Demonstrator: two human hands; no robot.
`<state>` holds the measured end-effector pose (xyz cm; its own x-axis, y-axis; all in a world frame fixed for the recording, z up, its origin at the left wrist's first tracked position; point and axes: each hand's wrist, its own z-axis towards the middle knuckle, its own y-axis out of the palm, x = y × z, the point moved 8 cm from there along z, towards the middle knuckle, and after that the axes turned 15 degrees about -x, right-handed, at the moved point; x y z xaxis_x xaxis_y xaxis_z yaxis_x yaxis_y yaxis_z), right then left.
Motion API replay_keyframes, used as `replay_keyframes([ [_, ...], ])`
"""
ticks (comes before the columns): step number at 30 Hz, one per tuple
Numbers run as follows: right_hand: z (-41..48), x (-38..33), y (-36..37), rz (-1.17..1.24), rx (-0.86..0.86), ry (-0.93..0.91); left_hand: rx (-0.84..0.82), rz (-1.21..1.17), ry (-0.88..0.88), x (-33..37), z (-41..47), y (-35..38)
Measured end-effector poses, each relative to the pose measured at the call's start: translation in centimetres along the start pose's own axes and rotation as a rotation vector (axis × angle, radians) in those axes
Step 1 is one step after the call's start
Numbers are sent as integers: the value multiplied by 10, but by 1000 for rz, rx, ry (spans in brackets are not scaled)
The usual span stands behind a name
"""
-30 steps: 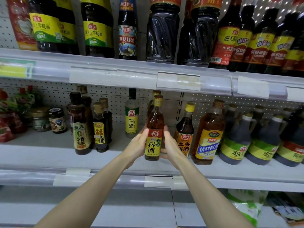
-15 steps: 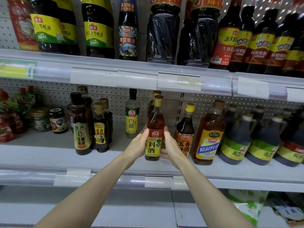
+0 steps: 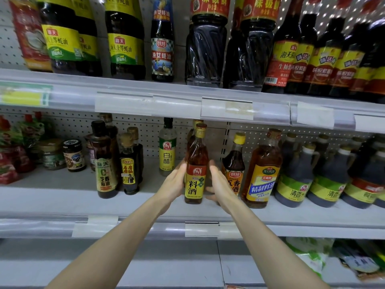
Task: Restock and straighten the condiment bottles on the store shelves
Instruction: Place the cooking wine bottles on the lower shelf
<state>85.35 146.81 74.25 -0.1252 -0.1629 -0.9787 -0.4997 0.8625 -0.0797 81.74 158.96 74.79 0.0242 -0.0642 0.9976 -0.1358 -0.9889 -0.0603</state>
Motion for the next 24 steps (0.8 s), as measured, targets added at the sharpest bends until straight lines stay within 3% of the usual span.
replay_keyframes([
  [3, -13, -11, -1, 4, 28, -17, 41, 32, -35, 5, -12, -6],
  [13, -86, -43, 14, -94, 61, -142, 64, 117, 108, 52, -86, 1],
  [24, -261, -90, 82, -177, 42, -381, 119, 188, 278, 121, -278, 38],
])
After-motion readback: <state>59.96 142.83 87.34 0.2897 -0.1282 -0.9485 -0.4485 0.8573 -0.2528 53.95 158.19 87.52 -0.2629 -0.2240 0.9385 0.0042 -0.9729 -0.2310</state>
